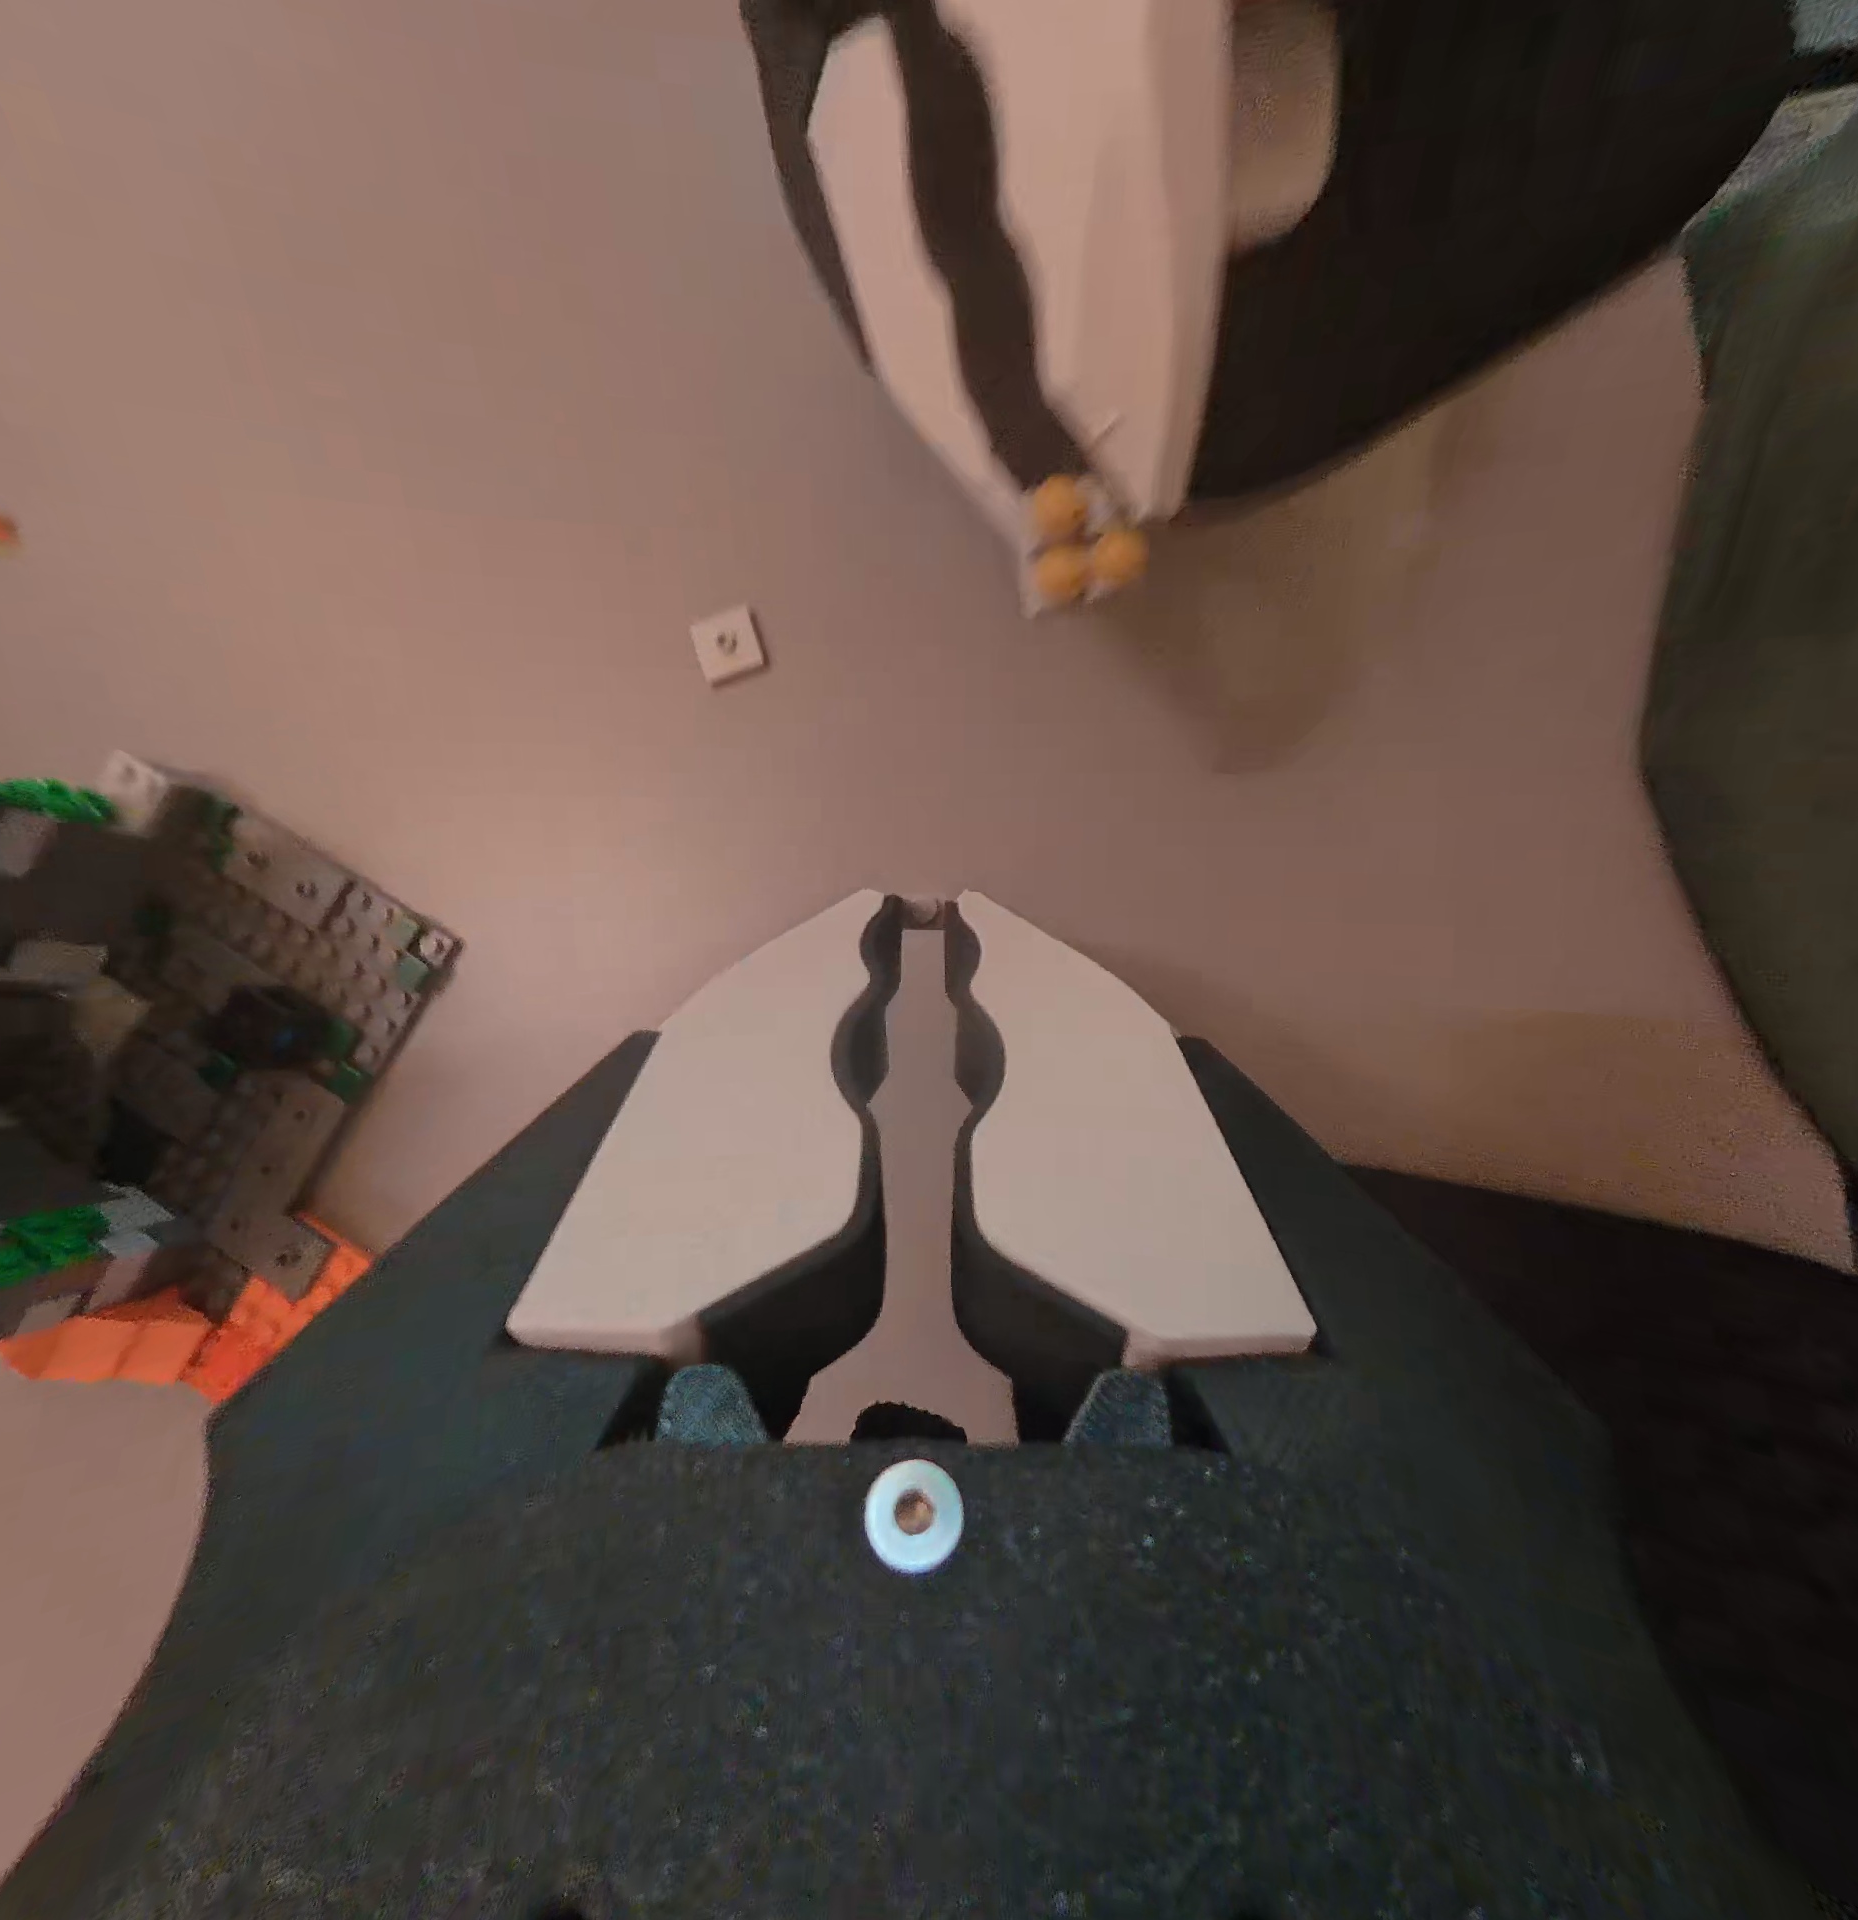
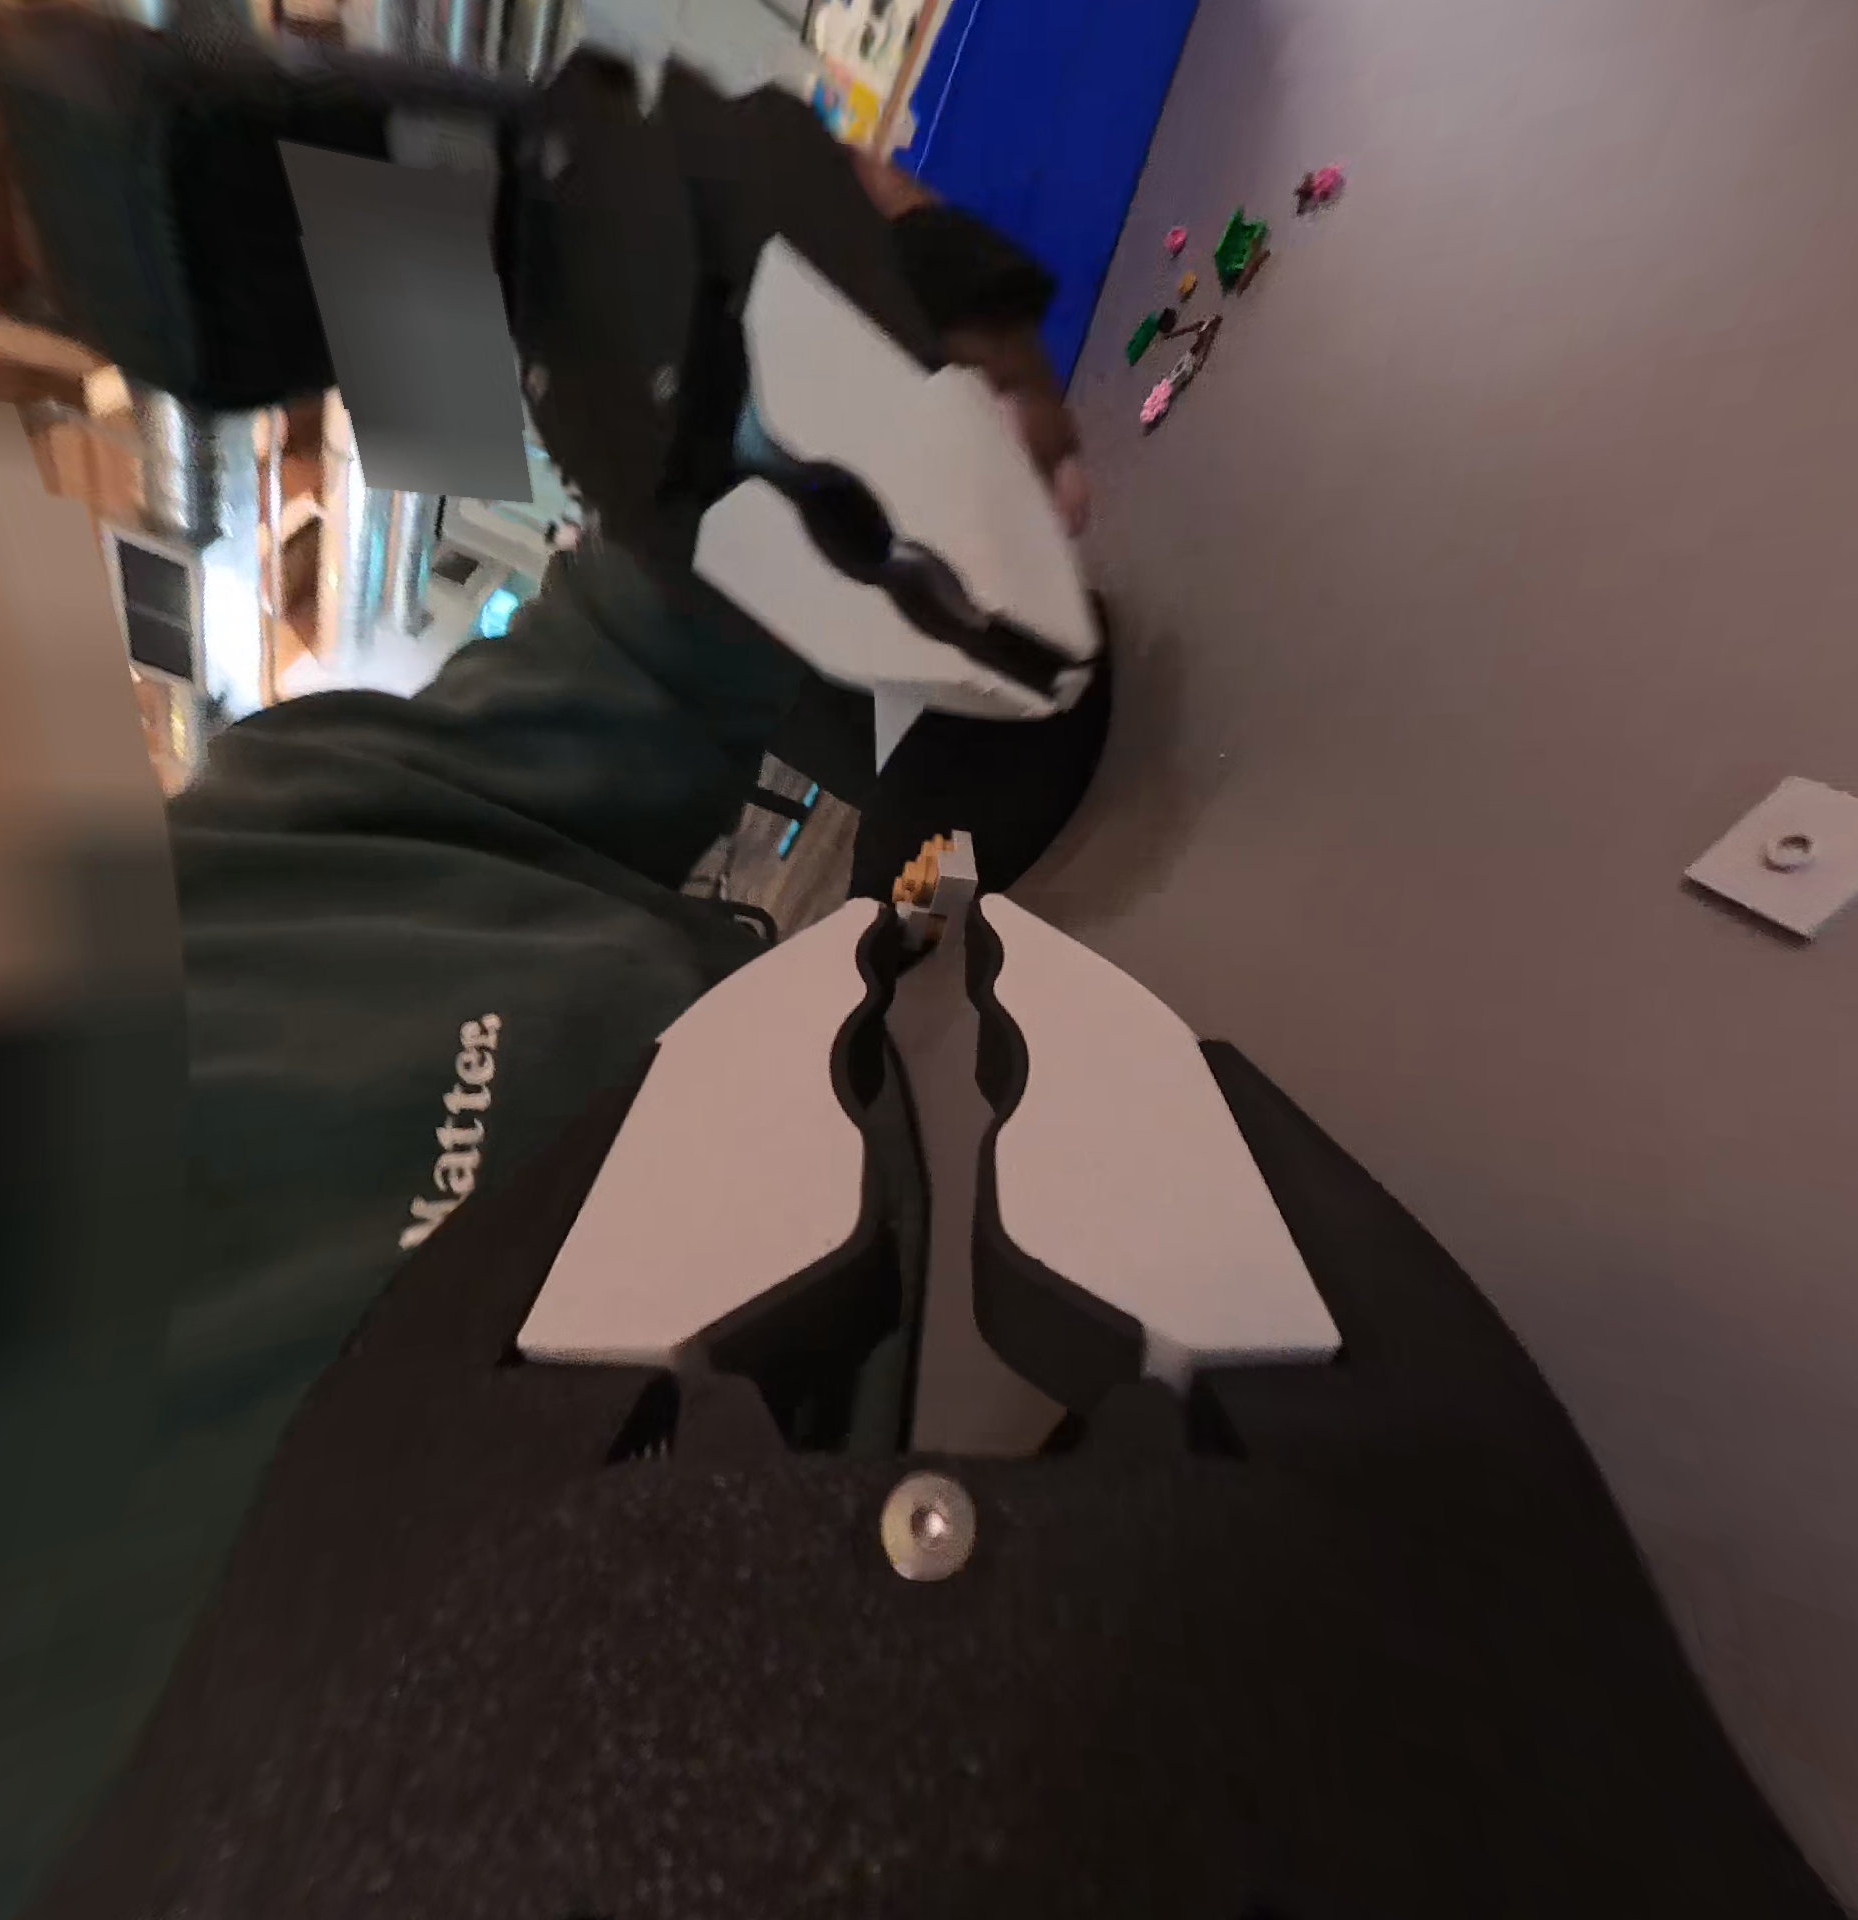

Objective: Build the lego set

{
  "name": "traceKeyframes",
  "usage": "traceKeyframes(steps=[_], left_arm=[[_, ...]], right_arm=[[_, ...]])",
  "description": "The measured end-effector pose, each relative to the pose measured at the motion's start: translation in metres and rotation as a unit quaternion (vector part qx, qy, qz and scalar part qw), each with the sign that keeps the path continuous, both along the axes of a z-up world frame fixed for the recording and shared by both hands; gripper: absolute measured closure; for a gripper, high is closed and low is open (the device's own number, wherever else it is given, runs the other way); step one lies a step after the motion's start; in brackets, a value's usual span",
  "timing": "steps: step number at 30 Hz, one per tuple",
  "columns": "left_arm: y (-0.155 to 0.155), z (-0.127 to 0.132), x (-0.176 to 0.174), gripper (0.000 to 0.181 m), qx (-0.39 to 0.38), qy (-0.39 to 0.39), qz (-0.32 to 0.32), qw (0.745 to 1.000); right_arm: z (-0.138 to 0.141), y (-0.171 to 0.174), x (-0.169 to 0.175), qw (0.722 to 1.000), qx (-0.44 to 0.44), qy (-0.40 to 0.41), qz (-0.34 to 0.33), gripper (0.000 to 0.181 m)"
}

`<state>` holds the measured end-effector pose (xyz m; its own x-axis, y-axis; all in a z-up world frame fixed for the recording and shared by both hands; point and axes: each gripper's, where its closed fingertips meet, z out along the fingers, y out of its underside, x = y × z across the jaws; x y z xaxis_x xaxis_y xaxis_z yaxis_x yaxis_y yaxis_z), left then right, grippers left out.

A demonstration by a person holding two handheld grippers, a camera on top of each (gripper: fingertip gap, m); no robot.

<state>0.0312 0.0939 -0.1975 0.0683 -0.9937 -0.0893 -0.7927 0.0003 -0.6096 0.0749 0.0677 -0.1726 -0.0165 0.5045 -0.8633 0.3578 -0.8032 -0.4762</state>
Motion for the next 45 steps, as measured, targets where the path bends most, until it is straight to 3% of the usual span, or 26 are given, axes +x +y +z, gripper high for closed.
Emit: traceKeyframes(steps=[6,10,32,45], left_arm=[[-0.011,0.023,0.016,0.174,0.018,-0.017,0.006,1.0],[-0.005,0.027,0.015,0.174,0.022,-0.007,0.015,1.0],[-0.004,0.022,0.022,0.174,0.004,0.035,-0.008,0.999],[0.001,0.035,0.024,0.174,0.005,0.032,0.008,0.999]], right_arm=[[0.002,0.015,-0.009,0.994,-0.084,0.008,-0.069,0.169],[-0.005,0.015,-0.015,0.991,-0.093,-0.004,-0.091,0.169],[-0.003,0.012,-0.027,0.988,-0.116,0.041,-0.096,0.169],[0.012,0.018,-0.023,0.979,-0.138,0.097,-0.112,0.17]])
